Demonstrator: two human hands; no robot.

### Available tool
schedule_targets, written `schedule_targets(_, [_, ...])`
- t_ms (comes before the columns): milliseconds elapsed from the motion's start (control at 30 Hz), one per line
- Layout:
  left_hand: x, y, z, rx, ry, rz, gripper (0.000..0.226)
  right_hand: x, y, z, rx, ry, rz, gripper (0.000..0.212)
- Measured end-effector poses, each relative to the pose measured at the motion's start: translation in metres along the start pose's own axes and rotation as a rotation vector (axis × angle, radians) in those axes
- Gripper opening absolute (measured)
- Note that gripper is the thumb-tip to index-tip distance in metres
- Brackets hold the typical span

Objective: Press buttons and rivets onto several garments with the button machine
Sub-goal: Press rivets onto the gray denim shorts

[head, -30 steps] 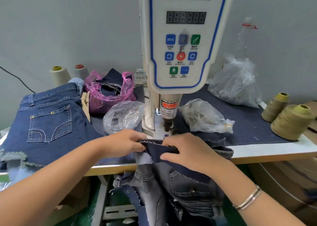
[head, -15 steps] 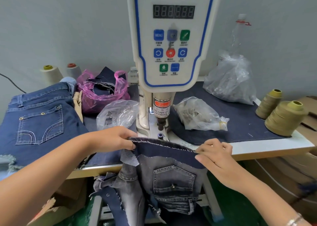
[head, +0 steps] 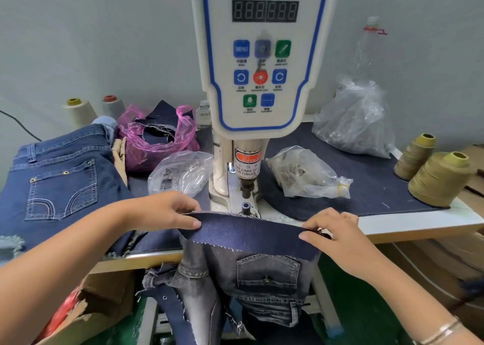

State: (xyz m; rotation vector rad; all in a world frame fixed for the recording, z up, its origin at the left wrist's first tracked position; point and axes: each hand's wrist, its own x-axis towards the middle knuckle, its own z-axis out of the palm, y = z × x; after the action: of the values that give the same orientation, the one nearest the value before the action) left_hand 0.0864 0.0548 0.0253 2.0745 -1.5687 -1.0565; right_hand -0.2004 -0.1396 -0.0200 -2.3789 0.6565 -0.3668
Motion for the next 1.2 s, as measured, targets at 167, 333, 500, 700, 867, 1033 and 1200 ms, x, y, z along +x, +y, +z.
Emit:
schedule_targets(167, [-0.008, -0.017, 0.003, -0.252, 0.004, 0.025, 0.021, -0.002, -0.002, 0.001, 0.228, -0.086, -0.122, 0.008])
schedule_targets(333, [-0.018, -0.039, 0.008, -0.521, 0.086, 0.003, 0.046, 0.021, -0.019, 0.004, 0.607, -0.154, -0.042, 0.009])
schedule_targets(500, [-0.022, -0.052, 0.019, -0.690, 0.228, -0.055, 0.083, 0.050, -0.027, 0.024, 0.796, -0.187, 0.109, 0.024])
schedule_targets(700, [-0.027, -0.063, 0.036, -1.101, 0.436, 0.038, 0.020, 0.066, -0.039, 0.039, 1.065, -0.229, 0.217, 0.028])
schedule_targets(867, [-0.026, -0.062, 0.047, -1.202, 0.532, 0.071, 0.020, 0.065, -0.039, 0.050, 1.176, -0.153, 0.187, 0.026])
schedule_targets(1033, [-0.025, -0.063, 0.049, -1.201, 0.536, 0.095, 0.025, 0.066, -0.036, 0.060, 1.057, -0.062, 0.181, 0.034])
schedule_targets(1200, [-0.024, -0.066, 0.049, -1.279, 0.502, 0.079, 0.024, 0.069, -0.029, 0.060, 1.180, -0.069, 0.192, 0.036])
